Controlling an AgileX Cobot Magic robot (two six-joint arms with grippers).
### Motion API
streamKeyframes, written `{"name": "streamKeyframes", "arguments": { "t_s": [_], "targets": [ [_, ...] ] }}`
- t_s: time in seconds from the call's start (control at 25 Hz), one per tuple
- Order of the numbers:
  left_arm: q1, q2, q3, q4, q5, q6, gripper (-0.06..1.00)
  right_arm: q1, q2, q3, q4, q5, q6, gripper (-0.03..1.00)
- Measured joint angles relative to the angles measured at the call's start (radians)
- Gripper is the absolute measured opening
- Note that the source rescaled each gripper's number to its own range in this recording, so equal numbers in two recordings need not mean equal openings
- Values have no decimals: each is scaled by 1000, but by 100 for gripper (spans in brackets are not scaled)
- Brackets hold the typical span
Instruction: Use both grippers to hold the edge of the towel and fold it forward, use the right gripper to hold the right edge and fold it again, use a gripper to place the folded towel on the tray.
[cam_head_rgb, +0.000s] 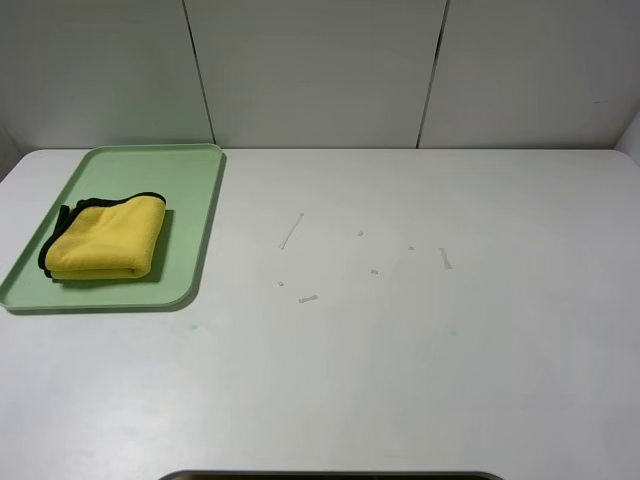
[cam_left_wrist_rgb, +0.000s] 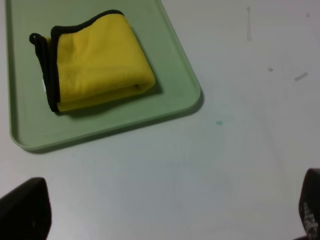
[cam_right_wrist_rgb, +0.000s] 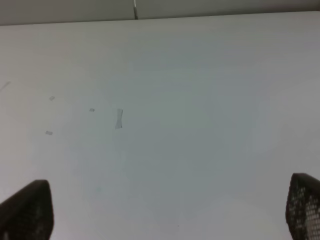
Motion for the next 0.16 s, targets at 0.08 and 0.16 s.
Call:
{"name": "streamKeyframes", "arguments": {
  "t_s": [0.08,0.16],
  "targets": [
    [0,0,0,0,0,0,100,0,0,0,0,0,0,100],
    [0,0,0,0,0,0,100,0,0,0,0,0,0,100]
  ]
}}
